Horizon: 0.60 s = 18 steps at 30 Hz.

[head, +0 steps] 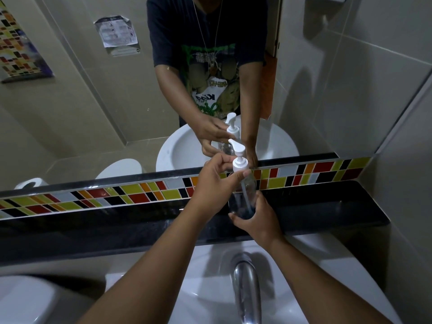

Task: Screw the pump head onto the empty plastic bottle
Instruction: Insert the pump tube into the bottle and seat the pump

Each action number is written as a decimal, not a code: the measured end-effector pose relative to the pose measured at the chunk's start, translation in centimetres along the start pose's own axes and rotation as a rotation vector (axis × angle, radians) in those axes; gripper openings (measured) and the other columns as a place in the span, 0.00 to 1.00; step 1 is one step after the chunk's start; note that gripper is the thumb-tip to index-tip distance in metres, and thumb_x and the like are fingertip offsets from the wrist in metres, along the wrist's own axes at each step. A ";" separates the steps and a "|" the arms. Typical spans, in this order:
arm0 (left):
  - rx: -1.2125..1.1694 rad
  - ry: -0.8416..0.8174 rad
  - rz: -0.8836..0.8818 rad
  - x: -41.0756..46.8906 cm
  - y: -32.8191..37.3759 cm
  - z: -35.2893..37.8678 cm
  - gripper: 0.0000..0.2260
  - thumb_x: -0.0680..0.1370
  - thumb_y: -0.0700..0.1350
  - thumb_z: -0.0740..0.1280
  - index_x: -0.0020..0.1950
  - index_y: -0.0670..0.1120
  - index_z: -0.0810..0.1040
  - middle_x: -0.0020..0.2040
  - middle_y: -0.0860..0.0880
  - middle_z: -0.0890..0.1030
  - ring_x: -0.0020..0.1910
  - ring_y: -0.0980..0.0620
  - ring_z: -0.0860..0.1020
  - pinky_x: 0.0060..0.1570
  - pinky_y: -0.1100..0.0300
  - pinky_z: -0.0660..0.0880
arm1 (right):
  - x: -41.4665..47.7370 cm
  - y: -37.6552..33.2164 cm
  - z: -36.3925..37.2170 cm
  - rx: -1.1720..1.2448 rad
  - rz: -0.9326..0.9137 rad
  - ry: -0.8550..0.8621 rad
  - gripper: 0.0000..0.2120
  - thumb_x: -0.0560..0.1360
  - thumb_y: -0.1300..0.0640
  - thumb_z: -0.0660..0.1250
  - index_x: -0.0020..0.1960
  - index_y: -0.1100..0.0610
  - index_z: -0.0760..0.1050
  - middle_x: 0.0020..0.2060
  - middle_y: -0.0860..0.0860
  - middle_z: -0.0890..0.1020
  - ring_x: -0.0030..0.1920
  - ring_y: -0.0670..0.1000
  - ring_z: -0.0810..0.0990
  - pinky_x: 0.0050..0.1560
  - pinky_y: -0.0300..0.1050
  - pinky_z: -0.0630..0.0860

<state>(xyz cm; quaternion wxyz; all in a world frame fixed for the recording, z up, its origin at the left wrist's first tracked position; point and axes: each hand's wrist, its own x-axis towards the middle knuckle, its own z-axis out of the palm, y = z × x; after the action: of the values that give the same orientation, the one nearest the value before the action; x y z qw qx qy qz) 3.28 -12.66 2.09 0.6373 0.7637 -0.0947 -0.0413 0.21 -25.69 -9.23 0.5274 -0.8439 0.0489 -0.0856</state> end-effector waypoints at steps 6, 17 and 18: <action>0.012 0.069 0.006 0.0 -0.3 0.4 0.09 0.78 0.47 0.78 0.54 0.52 0.79 0.60 0.47 0.87 0.62 0.44 0.85 0.62 0.39 0.84 | -0.1 0.1 0.0 0.012 -0.002 -0.009 0.29 0.63 0.47 0.79 0.56 0.43 0.65 0.49 0.43 0.77 0.48 0.44 0.77 0.46 0.33 0.71; 0.071 0.139 0.044 -0.1 -0.6 1.0 0.11 0.77 0.50 0.78 0.53 0.51 0.79 0.56 0.48 0.86 0.59 0.45 0.85 0.61 0.38 0.83 | 0.2 0.5 0.2 -0.004 -0.010 0.003 0.30 0.62 0.47 0.80 0.58 0.47 0.67 0.51 0.44 0.76 0.52 0.45 0.76 0.48 0.31 0.70; 0.076 0.131 0.039 -0.1 -0.6 1.1 0.11 0.77 0.49 0.78 0.54 0.49 0.79 0.57 0.48 0.86 0.60 0.45 0.84 0.61 0.38 0.83 | 0.2 0.4 0.2 0.003 -0.011 -0.001 0.30 0.62 0.48 0.80 0.58 0.46 0.66 0.51 0.44 0.76 0.51 0.44 0.75 0.47 0.28 0.68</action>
<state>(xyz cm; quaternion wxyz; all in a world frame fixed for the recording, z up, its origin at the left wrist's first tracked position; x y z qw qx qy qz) 3.00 -13.55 1.31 0.6134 0.7864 -0.0690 0.0248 0.41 -25.73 -9.68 0.5282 -0.8433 0.0441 -0.0883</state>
